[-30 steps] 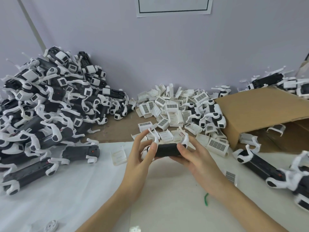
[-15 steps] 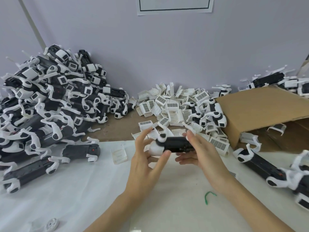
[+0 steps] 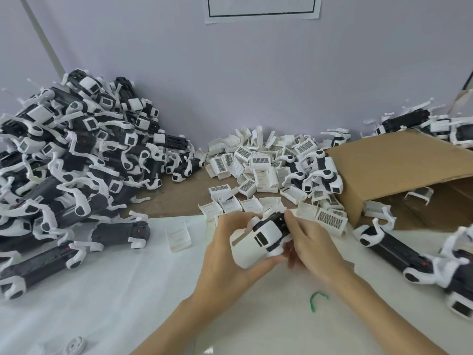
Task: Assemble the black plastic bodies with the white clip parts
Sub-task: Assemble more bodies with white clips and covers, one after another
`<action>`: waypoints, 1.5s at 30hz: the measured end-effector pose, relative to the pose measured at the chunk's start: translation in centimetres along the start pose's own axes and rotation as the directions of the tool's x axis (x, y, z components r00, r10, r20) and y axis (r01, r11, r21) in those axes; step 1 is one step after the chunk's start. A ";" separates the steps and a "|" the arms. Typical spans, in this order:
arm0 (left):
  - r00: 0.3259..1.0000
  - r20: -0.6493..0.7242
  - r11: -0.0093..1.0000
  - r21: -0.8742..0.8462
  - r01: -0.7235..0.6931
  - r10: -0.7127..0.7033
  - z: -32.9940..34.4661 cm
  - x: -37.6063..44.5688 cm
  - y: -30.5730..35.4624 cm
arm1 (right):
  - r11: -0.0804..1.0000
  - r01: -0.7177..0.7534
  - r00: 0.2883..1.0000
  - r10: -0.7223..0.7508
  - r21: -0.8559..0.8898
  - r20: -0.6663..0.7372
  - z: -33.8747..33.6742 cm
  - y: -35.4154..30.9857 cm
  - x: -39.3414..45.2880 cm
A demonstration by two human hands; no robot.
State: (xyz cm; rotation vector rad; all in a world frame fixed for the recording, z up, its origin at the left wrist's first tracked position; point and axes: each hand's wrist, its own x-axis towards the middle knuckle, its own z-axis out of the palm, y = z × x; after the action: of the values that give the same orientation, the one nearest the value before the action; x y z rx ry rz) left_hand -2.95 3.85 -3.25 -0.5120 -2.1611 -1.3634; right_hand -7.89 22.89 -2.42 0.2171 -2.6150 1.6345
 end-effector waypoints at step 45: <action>0.794 -0.221 0.794 -0.402 0.455 -0.567 -2.0 1.2 -2.1 | 0.926 0.169 0.928 -0.265 0.336 0.262 1.7 -0.1 -0.8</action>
State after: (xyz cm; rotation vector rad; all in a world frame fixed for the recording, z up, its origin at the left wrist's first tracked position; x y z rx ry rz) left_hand -4.58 1.17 -3.27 0.2303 -1.8597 -1.9671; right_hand -7.03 21.40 -3.20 0.8068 -2.3912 2.0561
